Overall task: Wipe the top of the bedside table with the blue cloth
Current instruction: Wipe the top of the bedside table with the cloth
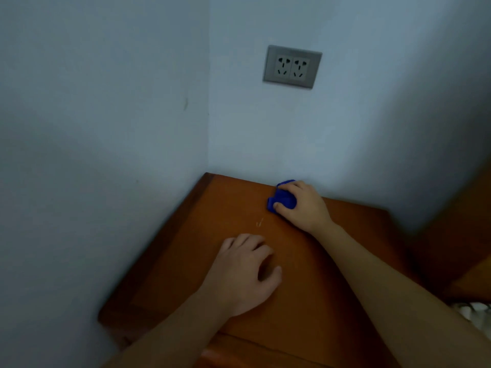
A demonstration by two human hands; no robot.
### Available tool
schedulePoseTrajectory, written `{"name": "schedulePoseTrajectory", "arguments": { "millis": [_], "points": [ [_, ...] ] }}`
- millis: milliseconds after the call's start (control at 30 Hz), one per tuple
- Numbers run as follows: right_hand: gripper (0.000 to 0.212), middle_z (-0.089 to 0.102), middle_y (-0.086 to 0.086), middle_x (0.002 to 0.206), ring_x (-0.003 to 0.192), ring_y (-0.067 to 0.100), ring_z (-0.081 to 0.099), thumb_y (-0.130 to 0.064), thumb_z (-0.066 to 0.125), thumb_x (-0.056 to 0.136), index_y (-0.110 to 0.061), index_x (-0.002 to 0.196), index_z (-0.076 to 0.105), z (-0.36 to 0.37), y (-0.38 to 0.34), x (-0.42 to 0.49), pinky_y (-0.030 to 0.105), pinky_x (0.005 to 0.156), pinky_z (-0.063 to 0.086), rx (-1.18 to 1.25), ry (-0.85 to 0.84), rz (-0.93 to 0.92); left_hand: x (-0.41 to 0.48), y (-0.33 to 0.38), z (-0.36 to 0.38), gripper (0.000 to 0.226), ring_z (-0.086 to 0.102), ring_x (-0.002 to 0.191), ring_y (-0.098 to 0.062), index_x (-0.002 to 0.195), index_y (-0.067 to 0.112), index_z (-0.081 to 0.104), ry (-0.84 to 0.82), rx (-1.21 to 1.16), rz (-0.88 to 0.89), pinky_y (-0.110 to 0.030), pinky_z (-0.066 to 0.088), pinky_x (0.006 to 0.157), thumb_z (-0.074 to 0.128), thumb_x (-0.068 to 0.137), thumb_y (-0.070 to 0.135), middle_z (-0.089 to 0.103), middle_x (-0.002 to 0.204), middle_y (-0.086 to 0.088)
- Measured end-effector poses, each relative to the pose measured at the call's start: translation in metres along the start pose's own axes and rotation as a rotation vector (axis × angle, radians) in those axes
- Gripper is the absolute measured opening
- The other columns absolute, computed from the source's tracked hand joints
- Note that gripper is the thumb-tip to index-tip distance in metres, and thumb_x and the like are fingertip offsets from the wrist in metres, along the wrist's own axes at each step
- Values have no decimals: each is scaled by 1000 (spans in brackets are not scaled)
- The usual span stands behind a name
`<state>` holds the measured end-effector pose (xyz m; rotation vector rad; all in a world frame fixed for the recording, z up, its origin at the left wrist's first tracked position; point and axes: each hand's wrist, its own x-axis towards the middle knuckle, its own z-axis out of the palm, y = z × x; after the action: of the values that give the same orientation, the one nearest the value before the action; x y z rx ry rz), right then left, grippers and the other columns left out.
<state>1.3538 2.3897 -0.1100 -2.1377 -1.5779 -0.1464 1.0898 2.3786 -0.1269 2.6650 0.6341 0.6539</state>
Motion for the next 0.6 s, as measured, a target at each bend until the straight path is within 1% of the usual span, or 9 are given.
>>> {"name": "schedulePoseTrajectory", "arguments": {
  "millis": [133, 200, 267, 333, 367, 467, 533, 600],
  "points": [
    [70, 55, -6, 138, 125, 18, 50, -66, 53, 84, -30, 144, 49, -3, -15, -38, 37, 101, 43, -18, 26, 0, 1, 1, 1, 54, 36, 130, -4, 126, 32, 61, -5, 21, 11, -28, 23, 107, 35, 91, 63, 52, 138, 12],
    [77, 53, -4, 143, 129, 20, 49, -64, 56, 85, -26, 151, 41, -4, -25, -56, 37, 102, 42, -18, 47, 41, 0, 3, -3, 53, 40, 127, -6, 123, 30, 63, -13, 34, 3, -28, 25, 105, 36, 91, 62, 55, 134, 10],
    [81, 52, -2, 145, 131, 20, 47, -61, 61, 87, -21, 153, 36, -7, -35, -70, 37, 103, 42, -16, 50, 96, -1, 7, -8, 51, 46, 122, -8, 121, 27, 65, -20, 50, -5, -30, 33, 104, 37, 92, 58, 58, 130, 9],
    [75, 52, -2, 144, 131, 21, 47, -59, 62, 87, -22, 149, 42, -14, -40, -81, 38, 104, 43, -30, 20, 100, -6, 10, -15, 45, 51, 117, -9, 120, 25, 66, -8, 46, -14, -32, 40, 99, 40, 95, 52, 61, 125, 8],
    [71, 52, -2, 143, 130, 20, 47, -59, 62, 88, -23, 146, 44, -17, -40, -84, 38, 103, 44, -31, 5, 87, -7, 10, -19, 43, 52, 115, -10, 120, 24, 66, 2, 46, -16, -32, 40, 97, 41, 95, 50, 62, 124, 8],
    [65, 51, -4, 141, 129, 19, 47, -60, 61, 87, -27, 142, 48, -22, -33, -90, 37, 100, 45, -22, -15, 84, -9, -3, -36, 51, 53, 118, -12, 123, 25, 64, -53, 153, 30, -35, 41, 100, 35, 93, 54, 62, 128, 5],
    [65, 50, -4, 141, 129, 19, 47, -62, 60, 87, -29, 142, 50, -24, -25, -89, 39, 102, 45, -32, 12, 155, -15, -26, -52, 57, 53, 122, -16, 124, 24, 65, -70, 225, 24, -39, 41, 103, 32, 91, 57, 62, 131, 1],
    [66, 50, -3, 141, 129, 20, 47, -63, 60, 86, -29, 141, 50, -25, -17, -83, 40, 103, 45, -65, 47, 242, -24, -58, -64, 61, 53, 124, -20, 125, 21, 66, -31, 262, -51, -42, 42, 104, 32, 90, 58, 61, 133, -2]
  ]
}}
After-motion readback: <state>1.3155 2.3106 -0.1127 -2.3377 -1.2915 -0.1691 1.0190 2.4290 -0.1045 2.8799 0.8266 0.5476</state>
